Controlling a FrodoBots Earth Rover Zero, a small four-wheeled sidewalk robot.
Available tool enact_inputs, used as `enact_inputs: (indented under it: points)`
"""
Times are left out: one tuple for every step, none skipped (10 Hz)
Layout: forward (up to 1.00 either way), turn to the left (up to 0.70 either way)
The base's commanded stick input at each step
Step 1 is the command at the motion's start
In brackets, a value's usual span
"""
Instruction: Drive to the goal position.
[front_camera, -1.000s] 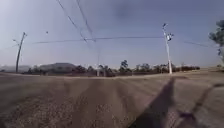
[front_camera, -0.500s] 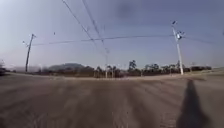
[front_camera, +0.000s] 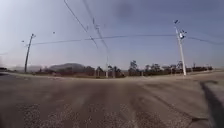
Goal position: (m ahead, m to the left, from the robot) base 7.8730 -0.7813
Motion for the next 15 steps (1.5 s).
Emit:
enact_inputs:
  points:
    - [1.0,0.0]
    - [1.0,0.0]
    - [1.0,0.0]
    - [1.0,0.0]
    - [1.0,0.0]
    - [1.0,0.0]
    - [1.0,0.0]
    - [1.0,0.0]
    - [1.0,0.0]
    - [1.0,0.0]
    - [1.0,0.0]
    - [1.0,0.0]
    - [1.0,0.0]
    - [1.0,0.0]
    - [1.0,0.0]
